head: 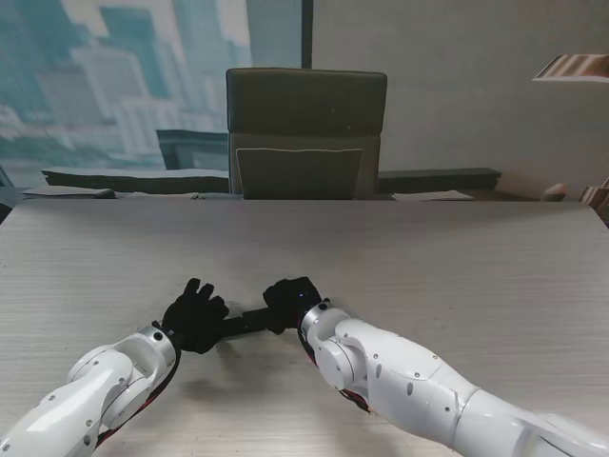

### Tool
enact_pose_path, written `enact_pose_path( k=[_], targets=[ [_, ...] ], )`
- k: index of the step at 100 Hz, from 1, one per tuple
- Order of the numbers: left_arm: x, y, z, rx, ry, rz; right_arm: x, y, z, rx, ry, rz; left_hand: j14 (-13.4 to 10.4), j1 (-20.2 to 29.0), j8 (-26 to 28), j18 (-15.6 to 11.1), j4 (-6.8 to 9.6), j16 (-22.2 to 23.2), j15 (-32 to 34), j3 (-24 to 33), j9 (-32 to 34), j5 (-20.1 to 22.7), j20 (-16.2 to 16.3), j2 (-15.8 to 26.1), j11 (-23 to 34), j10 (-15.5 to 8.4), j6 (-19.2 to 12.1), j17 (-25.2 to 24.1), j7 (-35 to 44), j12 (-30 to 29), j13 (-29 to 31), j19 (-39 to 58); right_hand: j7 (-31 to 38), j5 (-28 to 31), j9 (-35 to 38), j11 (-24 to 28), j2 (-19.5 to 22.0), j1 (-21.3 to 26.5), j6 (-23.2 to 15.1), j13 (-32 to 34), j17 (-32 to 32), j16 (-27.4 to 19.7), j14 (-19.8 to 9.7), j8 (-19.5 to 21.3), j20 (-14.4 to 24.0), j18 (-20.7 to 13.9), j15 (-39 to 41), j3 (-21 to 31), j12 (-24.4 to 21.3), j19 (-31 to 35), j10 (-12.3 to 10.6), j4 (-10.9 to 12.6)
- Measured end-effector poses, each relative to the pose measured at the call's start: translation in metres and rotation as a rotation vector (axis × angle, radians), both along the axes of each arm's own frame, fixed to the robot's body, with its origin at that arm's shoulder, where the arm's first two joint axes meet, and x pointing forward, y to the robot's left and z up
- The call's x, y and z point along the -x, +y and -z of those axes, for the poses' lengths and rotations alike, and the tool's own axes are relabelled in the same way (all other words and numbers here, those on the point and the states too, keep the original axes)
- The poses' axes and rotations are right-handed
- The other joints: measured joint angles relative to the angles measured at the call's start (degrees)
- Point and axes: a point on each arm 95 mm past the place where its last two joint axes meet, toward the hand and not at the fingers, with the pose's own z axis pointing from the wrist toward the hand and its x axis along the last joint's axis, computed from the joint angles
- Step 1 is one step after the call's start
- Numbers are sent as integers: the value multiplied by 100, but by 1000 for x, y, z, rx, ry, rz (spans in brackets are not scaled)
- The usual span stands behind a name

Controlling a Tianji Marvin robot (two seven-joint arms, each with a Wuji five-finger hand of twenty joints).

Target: Install the batteries into the remote control and close the cover

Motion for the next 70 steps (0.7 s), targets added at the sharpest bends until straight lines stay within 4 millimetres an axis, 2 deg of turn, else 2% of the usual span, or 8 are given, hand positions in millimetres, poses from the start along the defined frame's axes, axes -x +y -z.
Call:
enact_pose_path(
  k=[23, 46, 53, 57, 70],
  targets=[
    [0, 0, 0, 0, 0, 0, 2, -9, -5, -16, -24, 7, 0, 0, 0, 0, 0, 0, 0, 0, 0, 0, 0, 0, 0, 0, 0, 0, 0, 0, 0, 0, -298, -434, -327, 1, 0, -251, 73, -183, -132, 60, -6, -1, -1, -11, -15, -159, -41, -43, 8, 1],
    [0, 0, 0, 0, 0, 0, 3, -5, -16, -49, -52, -27, 0, 0, 0, 0, 0, 0, 0, 0, 0, 0, 0, 0, 0, 0, 0, 0, 0, 0, 0, 0, -450, -933, -928, 6, 31, -271, 93, -790, -519, 145, -9, -2, -1, -83, -147, -215, -48, -153, 48, 1],
    [0, 0, 0, 0, 0, 0, 3, -3, -18, -63, -55, -46, 0, 0, 0, 0, 0, 0, 0, 0, 0, 0, 0, 0, 0, 0, 0, 0, 0, 0, 0, 0, -450, -1066, -1140, 6, 163, -271, -9, -1018, -674, 202, -9, -2, -3, -149, -217, -215, -67, -240, 84, 4],
    [0, 0, 0, 0, 0, 0, 3, -1, -19, -67, -58, -54, 0, 0, 0, 0, 0, 0, 0, 0, 0, 0, 0, 0, 0, 0, 0, 0, 0, 0, 0, 0, -450, -1076, -1236, 2, 169, -256, -91, -1069, -725, 262, -9, -2, -4, -194, -231, -215, -73, -262, 87, 120],
    [0, 0, 0, 0, 0, 0, -1, 7, -17, -67, -59, -66, 0, 0, 0, 0, 0, 0, 0, 0, 0, 0, 0, 0, 0, 0, 0, 0, 0, 0, 0, 0, -445, -1126, -1376, 2, 303, -165, -275, -1288, -809, 280, -104, -3, -4, -214, -292, -210, -74, -288, 87, 125]
  ],
)
